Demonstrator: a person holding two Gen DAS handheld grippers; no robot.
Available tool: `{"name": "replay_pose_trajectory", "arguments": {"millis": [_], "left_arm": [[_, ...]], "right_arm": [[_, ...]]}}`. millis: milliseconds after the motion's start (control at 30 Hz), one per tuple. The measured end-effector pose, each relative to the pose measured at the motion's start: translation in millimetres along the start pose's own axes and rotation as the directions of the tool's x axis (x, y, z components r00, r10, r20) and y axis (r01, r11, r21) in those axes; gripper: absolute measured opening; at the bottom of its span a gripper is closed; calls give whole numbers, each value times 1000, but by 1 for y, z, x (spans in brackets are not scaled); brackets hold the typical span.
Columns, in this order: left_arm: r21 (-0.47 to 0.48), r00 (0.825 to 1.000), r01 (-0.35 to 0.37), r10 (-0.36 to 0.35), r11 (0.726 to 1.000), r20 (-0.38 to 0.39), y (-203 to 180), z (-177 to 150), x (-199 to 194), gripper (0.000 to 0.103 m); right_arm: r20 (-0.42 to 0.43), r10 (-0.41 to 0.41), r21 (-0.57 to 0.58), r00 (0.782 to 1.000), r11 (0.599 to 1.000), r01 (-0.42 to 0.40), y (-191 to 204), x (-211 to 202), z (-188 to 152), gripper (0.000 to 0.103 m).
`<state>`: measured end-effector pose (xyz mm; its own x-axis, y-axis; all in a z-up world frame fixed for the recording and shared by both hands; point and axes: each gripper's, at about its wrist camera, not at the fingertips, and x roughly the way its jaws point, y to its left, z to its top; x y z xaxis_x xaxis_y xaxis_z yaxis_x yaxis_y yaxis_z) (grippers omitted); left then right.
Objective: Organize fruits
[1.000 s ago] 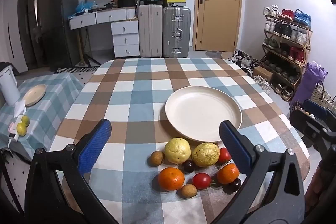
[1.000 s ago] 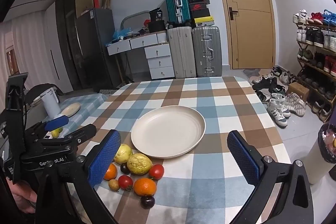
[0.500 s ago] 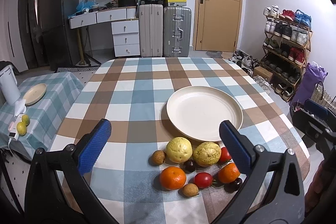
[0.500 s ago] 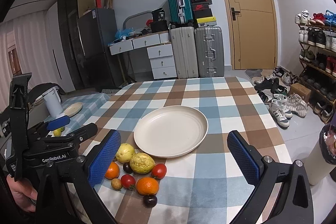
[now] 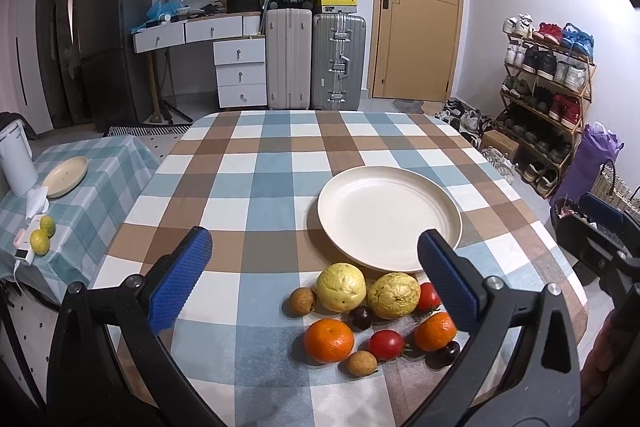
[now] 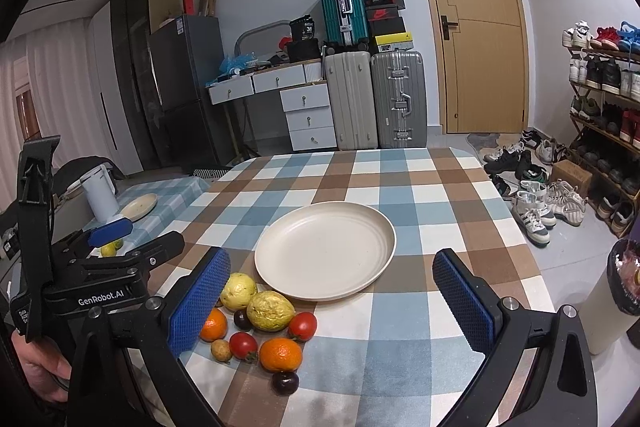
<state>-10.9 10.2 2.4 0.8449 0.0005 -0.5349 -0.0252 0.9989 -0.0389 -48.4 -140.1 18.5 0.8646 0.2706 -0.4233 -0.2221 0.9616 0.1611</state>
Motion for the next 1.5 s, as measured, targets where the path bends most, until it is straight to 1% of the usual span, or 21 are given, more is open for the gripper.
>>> {"name": "replay_pose_trajectory", "arguments": {"millis": [467,667,1067,1200,1367,1500], "left_arm": [[-2,1000,0,0,1000,2,3,1,0,103],[17,1000,-17,17,1000,17,2,-1,-1,103],[16,1000,-11,11,1000,11,2,-2,-1,103],[27,1000,-13,13,1000,-3,0,-3,0,103],[23,999,-35,35,999,-12,6,1,-2,103],[-7,998,-64,63,998,-30,25,7,-3,103]], "right_arm": [[1,0,-1,1000,1000,0,0,0,1,103],[6,-3,-3,1000,1000,3,-1,-3,3,103],[5,-2,-3,1000,1000,2,0,-2,2,103],[1,-2,-5,1000,1000,2,0,-2,1,103],[-23,45,-7,999,999,-45,1,0,-1,103],[-85,118,5,989,993,-118,4,14,-7,103]]}}
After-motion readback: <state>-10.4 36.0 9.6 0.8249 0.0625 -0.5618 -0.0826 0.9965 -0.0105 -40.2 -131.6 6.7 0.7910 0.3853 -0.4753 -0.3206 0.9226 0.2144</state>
